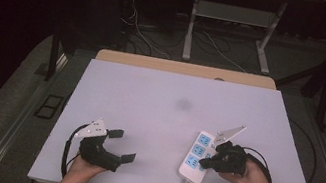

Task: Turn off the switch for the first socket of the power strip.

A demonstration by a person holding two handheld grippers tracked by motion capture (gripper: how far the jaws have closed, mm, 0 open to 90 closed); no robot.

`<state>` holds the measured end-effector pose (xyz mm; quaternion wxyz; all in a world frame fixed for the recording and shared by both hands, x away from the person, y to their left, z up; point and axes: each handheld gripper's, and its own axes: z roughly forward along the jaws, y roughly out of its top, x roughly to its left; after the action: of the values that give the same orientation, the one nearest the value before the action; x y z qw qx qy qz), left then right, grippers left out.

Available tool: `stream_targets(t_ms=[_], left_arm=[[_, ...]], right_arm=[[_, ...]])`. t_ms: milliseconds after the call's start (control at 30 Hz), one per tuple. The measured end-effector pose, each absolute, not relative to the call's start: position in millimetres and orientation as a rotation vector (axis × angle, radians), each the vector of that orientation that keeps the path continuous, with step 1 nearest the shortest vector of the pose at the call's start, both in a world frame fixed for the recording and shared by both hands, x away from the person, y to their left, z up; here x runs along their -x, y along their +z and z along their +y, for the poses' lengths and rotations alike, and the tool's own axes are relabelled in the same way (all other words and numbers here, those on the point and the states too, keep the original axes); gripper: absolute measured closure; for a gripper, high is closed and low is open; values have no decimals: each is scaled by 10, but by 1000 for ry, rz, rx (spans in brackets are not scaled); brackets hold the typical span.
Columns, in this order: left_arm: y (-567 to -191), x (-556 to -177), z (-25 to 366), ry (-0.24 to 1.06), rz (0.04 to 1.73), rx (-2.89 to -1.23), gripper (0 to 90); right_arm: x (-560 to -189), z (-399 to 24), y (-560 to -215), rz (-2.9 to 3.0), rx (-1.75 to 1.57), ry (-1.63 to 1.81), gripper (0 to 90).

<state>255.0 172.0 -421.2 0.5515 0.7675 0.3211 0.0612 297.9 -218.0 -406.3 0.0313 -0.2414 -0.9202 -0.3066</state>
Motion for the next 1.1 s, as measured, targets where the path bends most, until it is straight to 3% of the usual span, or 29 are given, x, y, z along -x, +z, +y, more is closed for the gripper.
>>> stream_targets(t_ms=[1100], left_arm=[[-4244,-2570,1722,135,770,-1822,14]], right_arm=[[-2978,-2196,-4125,-2838,801,-980,900]])
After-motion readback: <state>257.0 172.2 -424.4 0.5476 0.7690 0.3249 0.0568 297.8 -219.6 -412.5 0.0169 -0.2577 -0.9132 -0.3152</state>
